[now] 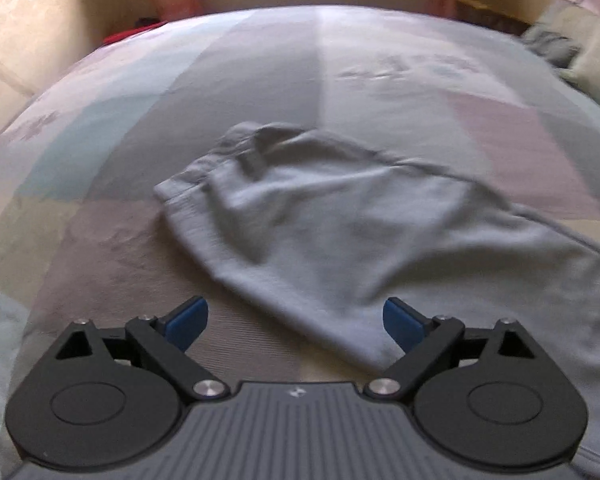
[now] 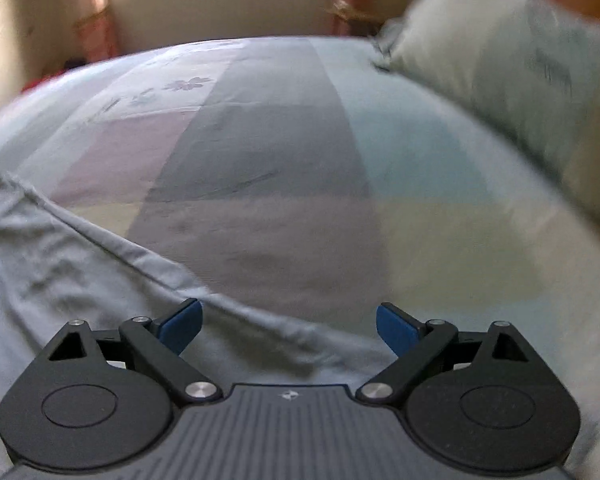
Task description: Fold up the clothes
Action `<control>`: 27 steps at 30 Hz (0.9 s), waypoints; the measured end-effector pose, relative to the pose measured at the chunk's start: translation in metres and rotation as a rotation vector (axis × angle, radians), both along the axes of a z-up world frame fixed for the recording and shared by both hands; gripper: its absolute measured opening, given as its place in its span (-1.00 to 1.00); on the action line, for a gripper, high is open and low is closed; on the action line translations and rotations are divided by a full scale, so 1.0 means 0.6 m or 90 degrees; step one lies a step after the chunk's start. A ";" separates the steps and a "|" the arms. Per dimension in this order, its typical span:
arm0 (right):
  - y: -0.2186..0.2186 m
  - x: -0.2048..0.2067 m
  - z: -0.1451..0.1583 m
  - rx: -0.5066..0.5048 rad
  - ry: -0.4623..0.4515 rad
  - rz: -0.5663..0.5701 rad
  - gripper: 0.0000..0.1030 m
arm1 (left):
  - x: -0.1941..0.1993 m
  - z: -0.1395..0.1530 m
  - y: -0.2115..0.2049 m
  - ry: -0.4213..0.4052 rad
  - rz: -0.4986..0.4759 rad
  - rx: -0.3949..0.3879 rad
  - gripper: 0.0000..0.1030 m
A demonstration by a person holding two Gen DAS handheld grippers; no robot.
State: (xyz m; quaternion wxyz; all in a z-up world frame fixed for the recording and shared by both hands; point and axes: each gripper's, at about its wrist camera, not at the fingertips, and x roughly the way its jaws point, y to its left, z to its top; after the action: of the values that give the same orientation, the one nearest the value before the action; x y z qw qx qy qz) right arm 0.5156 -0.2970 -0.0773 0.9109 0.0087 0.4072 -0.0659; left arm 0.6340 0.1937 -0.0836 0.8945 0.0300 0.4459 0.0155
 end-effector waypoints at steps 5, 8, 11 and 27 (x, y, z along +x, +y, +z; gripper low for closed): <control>-0.056 0.025 -0.016 -0.017 0.036 0.055 0.28 | -0.022 0.023 -0.083 -0.003 -0.060 -0.021 0.83; -0.062 0.039 -0.039 0.006 0.065 0.103 0.09 | -0.033 0.029 -0.135 0.002 -0.087 -0.050 0.83; -0.067 0.040 -0.057 0.033 0.082 0.141 0.07 | -0.049 0.032 -0.188 -0.001 -0.123 -0.062 0.83; -0.067 -0.034 -0.031 -0.136 0.081 0.138 -0.93 | -0.077 0.025 -0.387 0.016 -0.242 -0.099 0.83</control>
State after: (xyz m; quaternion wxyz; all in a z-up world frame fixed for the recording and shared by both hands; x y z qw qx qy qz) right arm 0.4949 -0.3373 -0.0959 0.8810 -0.1362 0.4530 -0.0108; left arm 0.5878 -0.0385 -0.0685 0.8753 0.0447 0.4430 -0.1888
